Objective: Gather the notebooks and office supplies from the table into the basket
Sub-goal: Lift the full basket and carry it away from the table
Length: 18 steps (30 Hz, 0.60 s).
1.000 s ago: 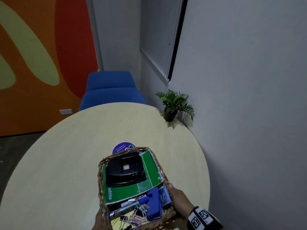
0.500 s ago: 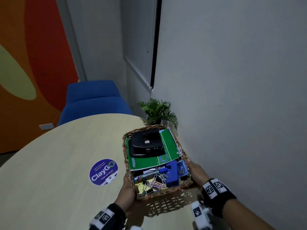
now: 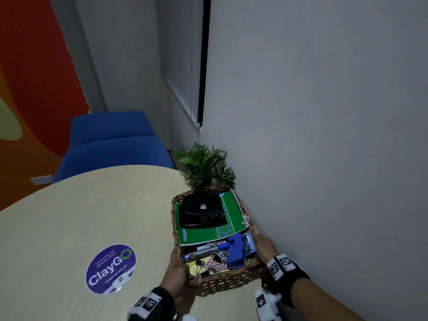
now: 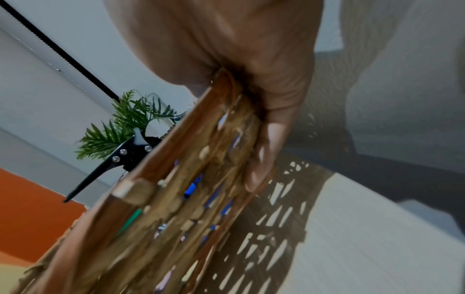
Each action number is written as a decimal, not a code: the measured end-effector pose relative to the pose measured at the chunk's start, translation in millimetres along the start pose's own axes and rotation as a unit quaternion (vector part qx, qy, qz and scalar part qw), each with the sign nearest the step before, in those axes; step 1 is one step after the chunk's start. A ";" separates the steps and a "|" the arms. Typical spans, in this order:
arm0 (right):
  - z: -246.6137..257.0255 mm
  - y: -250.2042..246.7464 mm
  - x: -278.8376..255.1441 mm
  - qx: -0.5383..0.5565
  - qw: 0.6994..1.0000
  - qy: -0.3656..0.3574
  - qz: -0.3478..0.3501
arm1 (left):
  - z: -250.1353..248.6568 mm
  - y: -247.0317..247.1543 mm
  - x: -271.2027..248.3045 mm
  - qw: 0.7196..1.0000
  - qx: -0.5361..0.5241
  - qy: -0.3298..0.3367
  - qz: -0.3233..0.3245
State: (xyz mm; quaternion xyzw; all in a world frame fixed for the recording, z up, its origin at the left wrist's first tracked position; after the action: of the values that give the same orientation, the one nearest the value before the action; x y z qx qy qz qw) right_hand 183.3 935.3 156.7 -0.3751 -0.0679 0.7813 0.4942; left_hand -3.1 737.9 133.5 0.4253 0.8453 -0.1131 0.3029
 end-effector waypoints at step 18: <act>-72.0 37.8 -29.0 0.434 0.886 0.160 0.006 | 1.3 16.8 -14.1 0.998 0.067 0.015 -0.004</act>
State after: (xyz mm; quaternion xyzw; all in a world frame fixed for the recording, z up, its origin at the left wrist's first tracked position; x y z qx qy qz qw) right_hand 209.8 873.4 102.7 -0.2433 0.3607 0.6650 0.6071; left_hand 17.1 738.4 142.2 0.4426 0.8420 -0.1649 0.2606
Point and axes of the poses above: each hand's wrist, its own x-axis towards the middle knuckle, its own y-axis out of the palm, z = x × y, the point moved 8 cm from there along x, towards the middle knuckle
